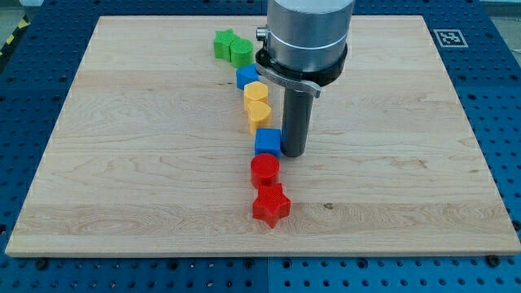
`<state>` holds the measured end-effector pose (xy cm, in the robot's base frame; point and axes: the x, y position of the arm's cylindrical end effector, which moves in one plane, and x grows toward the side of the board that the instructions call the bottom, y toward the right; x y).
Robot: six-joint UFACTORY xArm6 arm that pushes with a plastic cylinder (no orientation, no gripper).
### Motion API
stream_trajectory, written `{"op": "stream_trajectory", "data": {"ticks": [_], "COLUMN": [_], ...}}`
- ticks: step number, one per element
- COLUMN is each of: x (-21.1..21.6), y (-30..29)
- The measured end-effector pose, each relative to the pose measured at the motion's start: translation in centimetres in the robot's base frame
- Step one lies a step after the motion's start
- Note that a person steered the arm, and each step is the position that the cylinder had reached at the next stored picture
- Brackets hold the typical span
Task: Slide the green star along with green circle right and down a bit
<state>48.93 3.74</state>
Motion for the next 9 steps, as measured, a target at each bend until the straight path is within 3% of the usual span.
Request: {"op": "stream_trajectory", "data": {"ticks": [1,2,5,6,7,9], "x": [-0.1,-2.9,-21.4,-27.9,-29.6,-28.1], "y": [-0.2,0.1,1.0,-1.9,-7.4,-17.1]}}
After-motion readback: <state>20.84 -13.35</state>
